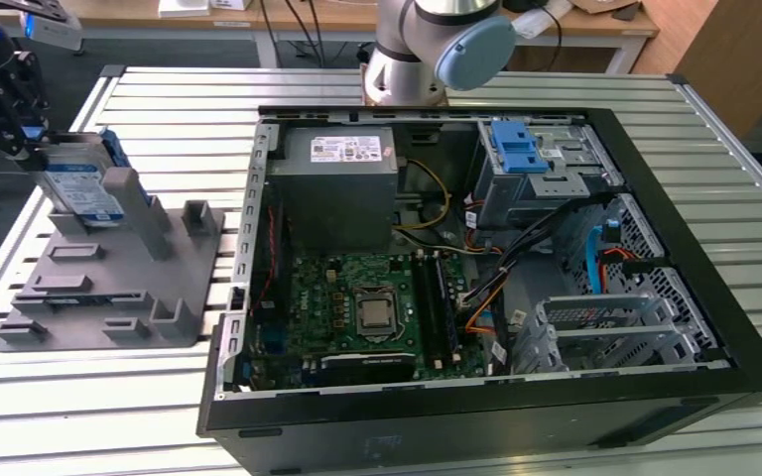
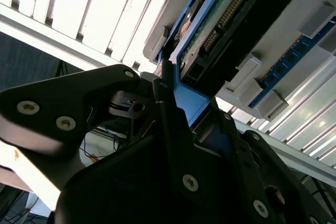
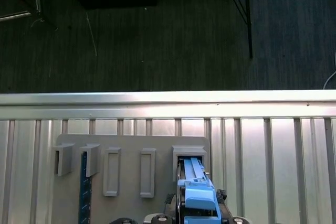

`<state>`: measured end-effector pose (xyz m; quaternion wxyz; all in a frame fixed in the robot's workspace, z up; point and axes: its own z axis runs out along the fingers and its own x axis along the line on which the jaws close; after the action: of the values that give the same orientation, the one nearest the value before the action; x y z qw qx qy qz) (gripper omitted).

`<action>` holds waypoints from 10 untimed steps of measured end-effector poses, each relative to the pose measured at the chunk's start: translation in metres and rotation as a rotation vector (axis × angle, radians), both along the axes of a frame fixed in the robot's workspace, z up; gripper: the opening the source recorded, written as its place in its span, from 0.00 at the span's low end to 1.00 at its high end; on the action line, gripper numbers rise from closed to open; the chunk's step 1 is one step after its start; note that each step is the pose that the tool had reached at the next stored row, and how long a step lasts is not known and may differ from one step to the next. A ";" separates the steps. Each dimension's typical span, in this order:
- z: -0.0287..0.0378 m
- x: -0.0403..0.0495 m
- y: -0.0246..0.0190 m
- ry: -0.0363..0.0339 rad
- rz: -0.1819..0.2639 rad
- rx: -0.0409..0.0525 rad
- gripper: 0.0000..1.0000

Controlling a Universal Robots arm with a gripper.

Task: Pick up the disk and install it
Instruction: 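Pick up the disk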

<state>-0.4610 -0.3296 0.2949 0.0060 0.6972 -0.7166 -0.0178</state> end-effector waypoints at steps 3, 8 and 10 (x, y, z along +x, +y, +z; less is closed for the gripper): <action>0.0002 0.0000 0.0000 0.0003 0.000 -0.0001 0.37; -0.0006 0.0000 0.0000 0.0004 0.000 -0.0002 0.38; -0.0022 0.0000 0.0000 0.0004 0.000 -0.0002 0.44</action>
<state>-0.4610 -0.3296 0.2928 0.0061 0.6972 -0.7166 -0.0179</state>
